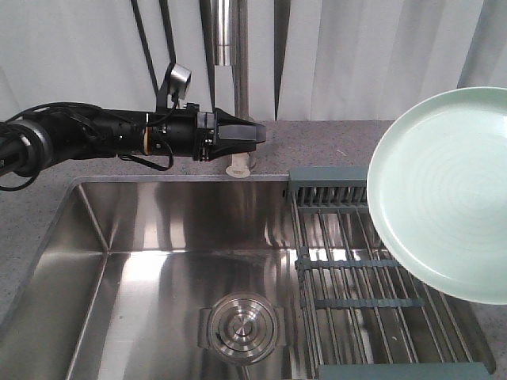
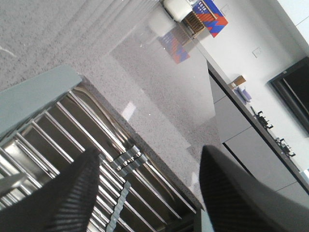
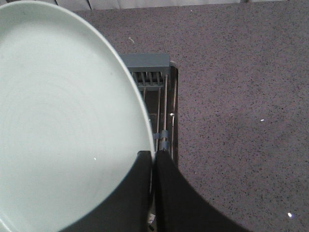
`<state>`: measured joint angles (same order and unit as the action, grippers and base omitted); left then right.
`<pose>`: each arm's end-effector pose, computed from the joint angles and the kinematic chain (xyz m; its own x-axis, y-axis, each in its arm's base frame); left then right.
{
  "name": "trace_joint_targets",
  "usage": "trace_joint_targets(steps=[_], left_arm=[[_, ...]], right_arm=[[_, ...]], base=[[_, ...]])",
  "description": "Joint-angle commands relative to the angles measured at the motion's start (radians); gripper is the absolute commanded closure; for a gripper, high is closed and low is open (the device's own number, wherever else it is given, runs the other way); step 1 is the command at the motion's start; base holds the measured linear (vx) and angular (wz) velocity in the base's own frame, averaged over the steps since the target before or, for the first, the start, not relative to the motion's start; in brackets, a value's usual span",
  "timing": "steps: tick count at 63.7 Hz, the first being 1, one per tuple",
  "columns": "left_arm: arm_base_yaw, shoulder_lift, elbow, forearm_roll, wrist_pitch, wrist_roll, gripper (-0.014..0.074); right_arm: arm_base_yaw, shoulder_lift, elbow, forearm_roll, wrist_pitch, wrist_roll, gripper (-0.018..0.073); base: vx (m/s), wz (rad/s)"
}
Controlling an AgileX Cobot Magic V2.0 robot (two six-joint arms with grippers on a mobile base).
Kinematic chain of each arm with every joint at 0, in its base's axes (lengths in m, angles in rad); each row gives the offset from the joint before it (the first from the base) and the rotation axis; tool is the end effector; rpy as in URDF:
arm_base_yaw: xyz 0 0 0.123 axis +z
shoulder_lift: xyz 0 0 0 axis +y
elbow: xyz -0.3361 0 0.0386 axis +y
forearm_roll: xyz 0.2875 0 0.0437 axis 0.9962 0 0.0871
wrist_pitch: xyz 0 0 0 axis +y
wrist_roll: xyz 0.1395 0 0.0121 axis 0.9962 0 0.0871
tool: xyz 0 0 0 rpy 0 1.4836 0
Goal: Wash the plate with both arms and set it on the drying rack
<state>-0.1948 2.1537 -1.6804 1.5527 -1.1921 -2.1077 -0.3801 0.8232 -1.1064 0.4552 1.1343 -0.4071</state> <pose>0.5065 -0.2325 0.2729 -0.7877 -0.0531 -0.6138 0.5943 0.1971 -0.7797 0.1693 -0.0075 0.4331 -0.6133 0.0458 -0.7885 -0.0625 0.9924 0.1063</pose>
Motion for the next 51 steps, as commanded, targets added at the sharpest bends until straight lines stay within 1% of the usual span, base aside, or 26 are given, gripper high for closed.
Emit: trace_joint_targets(steps=[1,7,14,20,37,44,51], left_arm=[[0.018,-0.093,-0.022,-0.078,-0.143,-0.008,0.0242],[0.044,-0.116,-0.022,-0.06,-0.171,-0.008,0.0332],[0.084,-0.138,-0.022,-0.025,-0.192,-0.008,0.0475],[0.13,-0.164,-0.022,0.015,-0.196,-0.008,0.0607],[0.26,-0.279,-0.022,0.116,-0.195,-0.008,0.0604],[0.316,-0.356,-0.021,0.194,-0.195,-0.008,0.0603],[0.365,-0.464,0.02,0.242,-0.195,-0.008,0.0603]], right_arm=[[0.0,0.0,-0.025,0.03,-0.057,-0.002,0.0567],[0.0,0.0,-0.025,0.027,-0.057,-0.005,0.0567],[0.0,0.0,-0.025,0.027,-0.059,-0.005,0.0567],[0.0,0.0,-0.025,0.027,-0.066,-0.005,0.0567],[0.0,0.0,-0.025,0.028,-0.083,-0.005,0.0567],[0.0,0.0,-0.025,0.034,-0.08,-0.005,0.0567],[0.0,0.0,-0.025,0.055,-0.079,-0.005,0.0567]], base=[[0.0,0.0],[0.0,0.0],[0.0,0.0],[0.0,0.0],[0.0,0.0],[0.0,0.0],[0.0,0.0]])
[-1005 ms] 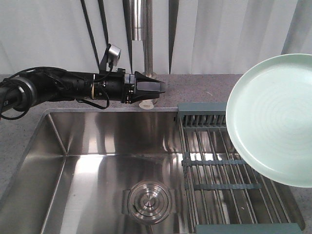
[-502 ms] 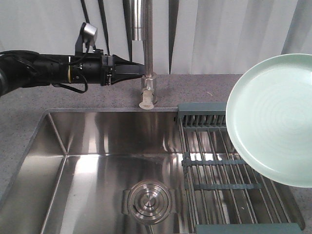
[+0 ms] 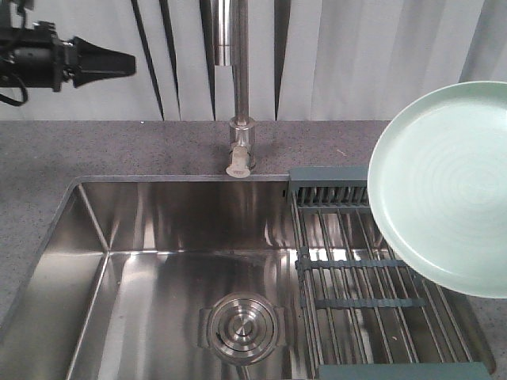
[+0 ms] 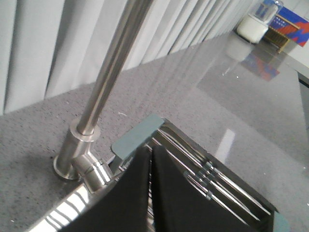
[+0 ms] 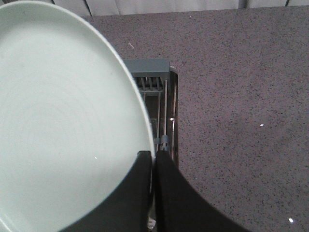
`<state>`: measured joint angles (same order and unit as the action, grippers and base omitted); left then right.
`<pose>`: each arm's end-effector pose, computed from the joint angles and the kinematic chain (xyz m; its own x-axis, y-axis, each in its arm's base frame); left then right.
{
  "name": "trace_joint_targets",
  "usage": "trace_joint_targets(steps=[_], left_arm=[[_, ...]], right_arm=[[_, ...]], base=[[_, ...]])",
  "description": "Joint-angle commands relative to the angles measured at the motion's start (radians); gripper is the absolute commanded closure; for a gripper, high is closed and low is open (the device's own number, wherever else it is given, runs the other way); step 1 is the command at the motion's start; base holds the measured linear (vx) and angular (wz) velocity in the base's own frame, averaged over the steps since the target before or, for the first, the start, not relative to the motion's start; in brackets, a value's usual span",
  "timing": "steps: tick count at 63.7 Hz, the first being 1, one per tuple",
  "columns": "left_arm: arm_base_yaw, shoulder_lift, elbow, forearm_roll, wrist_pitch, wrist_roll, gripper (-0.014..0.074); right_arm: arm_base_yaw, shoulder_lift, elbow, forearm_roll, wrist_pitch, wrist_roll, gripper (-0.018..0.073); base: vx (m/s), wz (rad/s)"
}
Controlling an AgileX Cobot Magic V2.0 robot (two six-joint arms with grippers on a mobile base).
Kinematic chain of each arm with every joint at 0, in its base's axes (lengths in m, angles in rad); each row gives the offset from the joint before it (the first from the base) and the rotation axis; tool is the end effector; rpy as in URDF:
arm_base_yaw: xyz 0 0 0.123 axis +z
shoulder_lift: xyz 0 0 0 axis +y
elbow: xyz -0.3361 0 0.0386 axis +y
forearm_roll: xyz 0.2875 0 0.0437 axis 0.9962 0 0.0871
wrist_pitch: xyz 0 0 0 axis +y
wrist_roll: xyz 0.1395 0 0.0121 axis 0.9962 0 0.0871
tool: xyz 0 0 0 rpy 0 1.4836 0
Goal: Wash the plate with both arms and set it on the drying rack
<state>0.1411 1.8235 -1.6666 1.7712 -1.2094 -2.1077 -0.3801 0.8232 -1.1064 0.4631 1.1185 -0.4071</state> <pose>0.4733 -0.0624 0.4076 -0.5322 -0.0818 -0.8426 0.7073 0.5040 -0.4957 0.1708 -0.0076 0.4351 -0.5997 0.0512 -0.7986 -0.0607 0.9922 0.1092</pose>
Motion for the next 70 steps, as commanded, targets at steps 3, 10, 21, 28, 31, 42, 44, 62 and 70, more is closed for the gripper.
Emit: trace_joint_targets(steps=[3,10,21,28,31,42,44,62,70], left_arm=[[0.049,-0.177,0.037,0.033,-0.177,-0.008,0.0603],[0.093,-0.302,0.154,0.034,-0.177,-0.008,0.0603],[0.16,-0.524,0.4,0.034,-0.163,-0.008,0.0603],[0.171,-0.658,0.545,0.034,-0.1,-0.008,0.0603],[0.171,-0.715,0.602,0.034,-0.071,-0.008,0.0603],[0.17,-0.895,0.769,0.034,-0.002,-0.008,0.0603],[0.17,-0.918,0.796,0.034,-0.002,-0.008,0.0603],[0.17,-1.04,1.0,0.005,0.128,-0.008,0.0603],[0.17,-1.104,1.087,-0.078,0.236,-0.008,0.0603]], right_arm=[[0.0,0.0,-0.025,0.052,-0.064,-0.005,0.0567],[0.0,0.0,-0.025,0.053,-0.061,-0.005,0.0567],[0.0,0.0,-0.025,0.053,-0.053,-0.002,0.0567],[0.0,0.0,-0.025,0.054,-0.052,-0.002,0.0567],[0.009,0.001,-0.025,0.054,-0.053,-0.002,0.0567],[0.09,0.019,-0.025,0.05,-0.056,-0.002,0.0567],[0.103,0.022,-0.025,0.049,-0.056,-0.002,0.0567],[0.159,0.029,-0.025,0.042,-0.056,-0.002,0.0567],[0.158,0.029,-0.025,0.043,-0.056,-0.002,0.0567]], base=[[0.0,0.0],[0.0,0.0],[0.0,0.0],[0.0,0.0],[0.0,0.0],[0.0,0.0],[0.0,0.0],[0.0,0.0],[0.0,0.0]])
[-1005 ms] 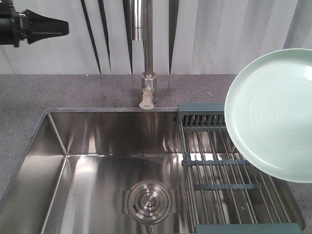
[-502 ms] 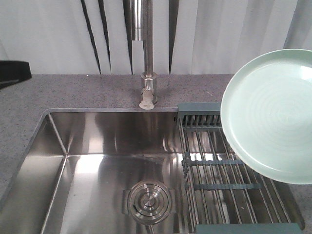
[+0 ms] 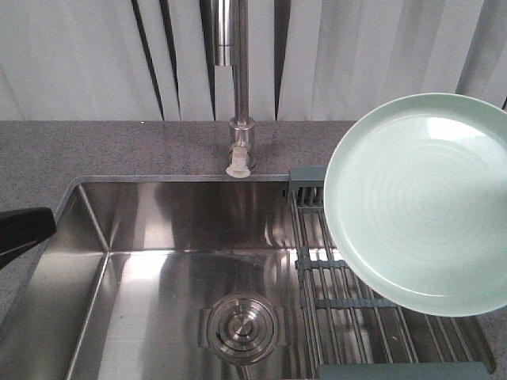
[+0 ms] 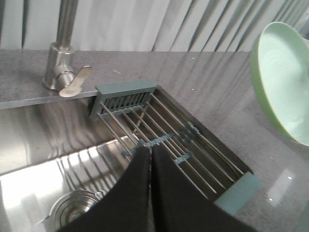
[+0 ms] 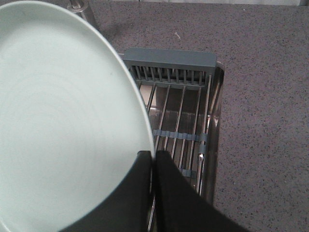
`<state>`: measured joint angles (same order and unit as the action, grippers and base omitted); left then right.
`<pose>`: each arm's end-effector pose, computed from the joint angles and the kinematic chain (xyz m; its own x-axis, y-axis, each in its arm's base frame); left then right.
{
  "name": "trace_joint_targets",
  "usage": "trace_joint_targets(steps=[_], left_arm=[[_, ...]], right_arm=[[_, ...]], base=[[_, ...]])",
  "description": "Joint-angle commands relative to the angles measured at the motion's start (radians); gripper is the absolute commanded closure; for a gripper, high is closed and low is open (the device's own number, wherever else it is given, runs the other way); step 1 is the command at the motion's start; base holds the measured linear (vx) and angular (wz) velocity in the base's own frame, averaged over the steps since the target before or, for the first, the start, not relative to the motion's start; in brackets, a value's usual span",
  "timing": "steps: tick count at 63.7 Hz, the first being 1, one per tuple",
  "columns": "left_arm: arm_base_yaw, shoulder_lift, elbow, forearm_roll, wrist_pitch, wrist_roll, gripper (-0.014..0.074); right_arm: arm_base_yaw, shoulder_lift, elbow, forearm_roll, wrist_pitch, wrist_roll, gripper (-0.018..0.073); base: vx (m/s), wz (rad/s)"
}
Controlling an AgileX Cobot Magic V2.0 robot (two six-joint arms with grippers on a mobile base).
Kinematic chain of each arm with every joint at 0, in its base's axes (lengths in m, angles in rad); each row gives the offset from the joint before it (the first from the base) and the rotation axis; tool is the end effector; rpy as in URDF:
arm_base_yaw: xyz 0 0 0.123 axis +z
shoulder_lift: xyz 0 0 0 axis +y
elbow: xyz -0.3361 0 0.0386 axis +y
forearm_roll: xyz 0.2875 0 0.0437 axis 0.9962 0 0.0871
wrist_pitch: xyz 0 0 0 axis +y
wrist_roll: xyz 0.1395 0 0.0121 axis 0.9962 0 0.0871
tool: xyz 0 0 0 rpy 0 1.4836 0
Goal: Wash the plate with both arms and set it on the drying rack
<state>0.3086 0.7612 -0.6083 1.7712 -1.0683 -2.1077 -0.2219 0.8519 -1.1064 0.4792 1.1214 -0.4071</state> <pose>0.1698 -0.0721 0.3534 -0.4605 -0.2206 -0.8598 0.5356 0.7033 -0.4674 0.1783 0.0194 0.4309 -0.6216 -0.0314 -0.7827 -0.2195 0.9661 0.1356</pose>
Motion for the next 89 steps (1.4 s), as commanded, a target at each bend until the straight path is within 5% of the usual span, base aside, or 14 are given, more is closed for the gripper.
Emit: trace_joint_targets(steps=[1,13,25,40,89], left_arm=[[0.002,-0.048,0.038,-0.085,0.11,-0.008,0.0603],[-0.001,-0.134,0.132,-0.135,0.198,-0.008,0.0603],[-0.093,-0.187,0.189,-0.132,0.17,-0.008,0.0603],[-0.132,-0.258,0.25,-0.13,0.231,-0.008,0.0603],[-0.251,-0.429,0.317,-0.018,0.466,-0.008,0.0603]], right_arm=[[0.0,0.0,-0.025,0.026,-0.059,-0.002,0.0567],[0.0,0.0,-0.025,0.029,-0.054,-0.002,0.0567],[0.0,0.0,-0.025,0.029,-0.053,-0.002,0.0567],[0.0,0.0,-0.025,0.024,-0.038,-0.002,0.0567],[0.0,0.017,-0.025,0.026,0.0,-0.002,0.0566]], base=[[0.0,0.0],[0.0,0.0],[0.0,0.0],[0.0,0.0],[0.0,0.0]])
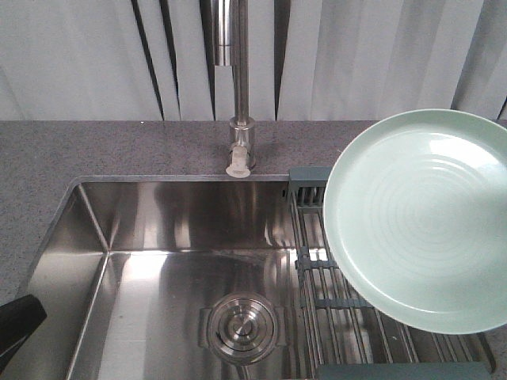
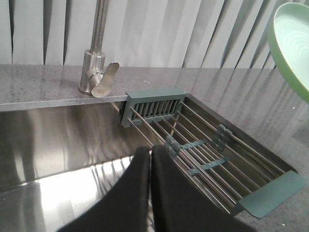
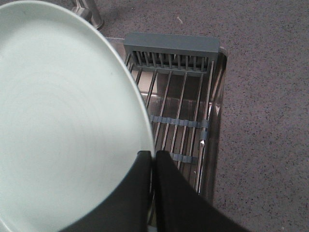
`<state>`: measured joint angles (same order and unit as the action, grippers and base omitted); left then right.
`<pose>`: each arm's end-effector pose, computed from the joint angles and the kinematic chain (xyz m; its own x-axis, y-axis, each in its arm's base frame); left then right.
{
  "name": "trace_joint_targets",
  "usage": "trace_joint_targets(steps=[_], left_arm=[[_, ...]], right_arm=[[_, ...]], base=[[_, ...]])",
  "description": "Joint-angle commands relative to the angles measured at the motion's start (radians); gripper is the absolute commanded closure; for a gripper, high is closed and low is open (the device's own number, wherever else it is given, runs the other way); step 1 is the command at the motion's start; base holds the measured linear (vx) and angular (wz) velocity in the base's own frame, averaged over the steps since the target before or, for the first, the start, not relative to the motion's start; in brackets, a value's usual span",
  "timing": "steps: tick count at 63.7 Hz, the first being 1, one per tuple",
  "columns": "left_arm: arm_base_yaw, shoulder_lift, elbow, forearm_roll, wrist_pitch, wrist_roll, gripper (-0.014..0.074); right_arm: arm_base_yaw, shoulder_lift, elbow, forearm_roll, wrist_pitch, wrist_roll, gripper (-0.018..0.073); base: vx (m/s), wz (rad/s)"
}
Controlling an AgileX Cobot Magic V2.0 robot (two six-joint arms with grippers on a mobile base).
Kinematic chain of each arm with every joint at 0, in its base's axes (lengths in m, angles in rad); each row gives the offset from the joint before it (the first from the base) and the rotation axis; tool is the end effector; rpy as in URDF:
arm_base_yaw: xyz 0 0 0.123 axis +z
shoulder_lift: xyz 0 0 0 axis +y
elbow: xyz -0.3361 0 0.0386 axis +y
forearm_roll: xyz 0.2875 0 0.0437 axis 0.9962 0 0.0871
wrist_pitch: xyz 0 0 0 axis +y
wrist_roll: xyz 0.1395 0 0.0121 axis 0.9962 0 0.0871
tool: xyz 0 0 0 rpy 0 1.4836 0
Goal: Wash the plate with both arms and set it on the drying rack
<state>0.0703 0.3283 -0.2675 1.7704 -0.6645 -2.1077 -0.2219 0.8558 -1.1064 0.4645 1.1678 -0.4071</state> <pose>0.1003 -0.0777 0.2799 -0.2745 -0.2441 -0.9301 0.4844 0.8004 -0.3531 0.1750 0.0197 0.4252 -0.6584 -0.0490 -0.7511 -0.2273 0.9642 0.1364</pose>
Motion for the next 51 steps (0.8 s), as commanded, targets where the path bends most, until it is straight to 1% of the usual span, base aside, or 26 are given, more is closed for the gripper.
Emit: trace_joint_targets(steps=[1,5,8,14,19,23,29,32,41,46,51], left_arm=[[-0.014,0.004,-0.024,-0.017,0.066,-0.008,0.0603],[-0.021,0.004,-0.024,-0.017,0.083,-0.008,0.0603],[-0.021,0.004,-0.024,-0.018,0.085,-0.008,0.0603],[-0.021,0.004,-0.024,-0.019,0.085,-0.008,0.0603],[-0.021,0.004,-0.024,-0.019,0.085,-0.008,0.0603],[-0.021,0.004,-0.024,-0.019,0.085,-0.008,0.0603],[-0.021,0.004,-0.024,-0.019,0.085,-0.008,0.0603],[-0.021,0.004,-0.024,-0.019,0.085,-0.008,0.0603],[-0.021,0.004,-0.024,-0.02,0.08,-0.008,0.0603],[-0.021,0.004,-0.024,-0.02,0.08,-0.008,0.0603],[-0.021,0.004,-0.024,-0.02,0.075,-0.008,0.0603]], right_arm=[[0.0,0.019,-0.025,0.045,-0.046,-0.002,0.0566],[0.0,0.042,-0.026,0.059,-0.048,-0.007,0.0566],[0.0,0.068,-0.028,0.088,-0.048,-0.026,0.0566],[0.0,0.134,-0.045,0.186,-0.045,-0.095,0.0566],[0.001,0.19,-0.068,0.258,-0.01,-0.131,0.0565],[0.027,0.231,-0.079,0.269,0.01,-0.143,0.0564],[0.125,0.272,-0.08,0.244,0.003,-0.136,0.0564],[0.177,0.287,-0.08,0.216,-0.009,-0.115,0.0564],[0.36,0.341,-0.08,0.092,-0.107,0.004,0.0564],[0.441,0.371,-0.08,0.056,-0.149,0.059,0.0564],[0.526,0.406,-0.08,0.04,-0.204,0.1,0.0564]], base=[[0.0,0.0],[0.0,0.0],[0.0,0.0],[0.0,0.0],[0.0,0.0],[0.0,0.0],[0.0,0.0],[0.0,0.0],[0.0,0.0],[0.0,0.0],[0.0,0.0]])
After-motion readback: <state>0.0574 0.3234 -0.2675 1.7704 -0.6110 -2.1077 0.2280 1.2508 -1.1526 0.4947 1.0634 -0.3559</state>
